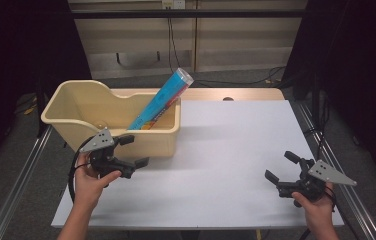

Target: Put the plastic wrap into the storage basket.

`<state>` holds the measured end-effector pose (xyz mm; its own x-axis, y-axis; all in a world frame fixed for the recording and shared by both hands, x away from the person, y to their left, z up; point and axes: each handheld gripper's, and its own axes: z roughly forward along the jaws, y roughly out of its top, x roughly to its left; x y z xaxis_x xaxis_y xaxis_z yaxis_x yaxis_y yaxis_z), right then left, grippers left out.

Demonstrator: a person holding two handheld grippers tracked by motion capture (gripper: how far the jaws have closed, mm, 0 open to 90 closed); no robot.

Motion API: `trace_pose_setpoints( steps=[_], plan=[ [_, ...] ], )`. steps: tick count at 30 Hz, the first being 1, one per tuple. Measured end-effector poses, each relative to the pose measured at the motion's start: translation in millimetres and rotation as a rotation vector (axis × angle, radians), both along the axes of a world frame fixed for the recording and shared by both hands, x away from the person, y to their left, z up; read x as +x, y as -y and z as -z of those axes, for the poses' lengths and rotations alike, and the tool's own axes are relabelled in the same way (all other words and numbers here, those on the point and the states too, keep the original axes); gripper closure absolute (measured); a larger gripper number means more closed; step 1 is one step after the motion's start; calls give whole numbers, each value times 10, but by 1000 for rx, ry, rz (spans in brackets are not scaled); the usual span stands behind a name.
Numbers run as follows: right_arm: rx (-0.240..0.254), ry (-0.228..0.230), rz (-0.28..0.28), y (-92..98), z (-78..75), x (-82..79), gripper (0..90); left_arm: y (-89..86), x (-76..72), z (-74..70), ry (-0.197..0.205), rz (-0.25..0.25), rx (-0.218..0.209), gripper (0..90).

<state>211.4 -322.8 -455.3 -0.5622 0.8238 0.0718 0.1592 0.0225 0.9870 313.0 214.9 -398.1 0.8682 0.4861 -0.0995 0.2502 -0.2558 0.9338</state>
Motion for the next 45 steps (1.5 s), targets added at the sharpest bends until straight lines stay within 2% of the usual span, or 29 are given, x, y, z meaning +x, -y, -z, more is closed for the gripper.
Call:
trace_pose_setpoints(
  steps=[11, 18, 22, 26, 31, 36, 39, 40, 45],
  plan=[
    [-2, 0, -2, -3, 1, 0, 7, -81, -27, 79, 5, -16, 1, 47],
    [-6, 1, -3, -7, 1, 1, 7, -133, -57, 136, 31, -6, 13, 37],
    [-5, 0, -4, -10, 1, -1, 7, -149, -74, 159, 27, -13, 2, 37],
    [-5, 0, -5, -14, 1, -2, 7, -174, -92, 202, 40, -12, -3, 37],
    [-7, -1, -5, -15, 1, -1, 7, -191, -123, 225, 52, -9, 15, 37],
    [-19, 1, -9, -19, 4, 1, 6, -240, -146, 263, 52, -18, -2, 37],
    [-19, 2, -11, -23, 3, 1, 7, -277, -175, 299, 76, -34, -5, 37],
    [-20, 2, -12, -26, 3, 1, 7, -284, -180, 300, 79, -33, 7, 37],
    [-22, 0, -13, -35, 5, 2, 7, -307, -219, 303, 87, -31, 1, 37]
  ],
)
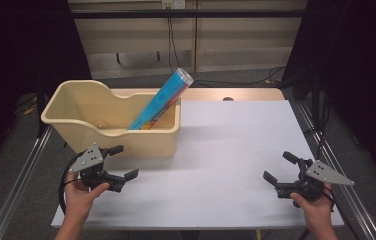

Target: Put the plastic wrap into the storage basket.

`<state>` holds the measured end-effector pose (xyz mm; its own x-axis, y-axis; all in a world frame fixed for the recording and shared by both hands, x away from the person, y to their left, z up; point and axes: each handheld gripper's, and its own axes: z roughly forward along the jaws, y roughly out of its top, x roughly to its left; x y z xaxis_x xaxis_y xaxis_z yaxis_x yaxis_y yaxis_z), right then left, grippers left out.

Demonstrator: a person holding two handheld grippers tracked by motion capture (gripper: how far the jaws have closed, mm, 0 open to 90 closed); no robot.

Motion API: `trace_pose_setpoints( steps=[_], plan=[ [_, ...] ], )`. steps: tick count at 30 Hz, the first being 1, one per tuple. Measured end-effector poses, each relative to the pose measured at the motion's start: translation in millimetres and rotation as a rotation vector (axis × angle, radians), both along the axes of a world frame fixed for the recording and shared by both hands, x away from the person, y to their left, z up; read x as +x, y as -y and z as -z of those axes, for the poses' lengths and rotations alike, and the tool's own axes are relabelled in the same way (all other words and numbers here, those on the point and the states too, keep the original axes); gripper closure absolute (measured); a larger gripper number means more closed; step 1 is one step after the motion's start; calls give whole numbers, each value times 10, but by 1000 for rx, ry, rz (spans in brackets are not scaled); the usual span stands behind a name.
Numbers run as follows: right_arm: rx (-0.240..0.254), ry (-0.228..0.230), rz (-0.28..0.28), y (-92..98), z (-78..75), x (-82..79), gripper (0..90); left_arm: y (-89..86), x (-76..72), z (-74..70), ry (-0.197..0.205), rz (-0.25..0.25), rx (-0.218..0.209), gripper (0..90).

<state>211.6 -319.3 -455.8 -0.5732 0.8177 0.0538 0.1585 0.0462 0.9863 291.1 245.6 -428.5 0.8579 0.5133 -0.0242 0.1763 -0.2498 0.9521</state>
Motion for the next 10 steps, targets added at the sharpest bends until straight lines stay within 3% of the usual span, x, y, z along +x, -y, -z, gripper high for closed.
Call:
trace_pose_setpoints(
  steps=[10],
  plan=[
    [-7, -4, -7, -22, 6, 12, 7, -94, -60, 71, -1, -16, 7, 40]
  ],
)
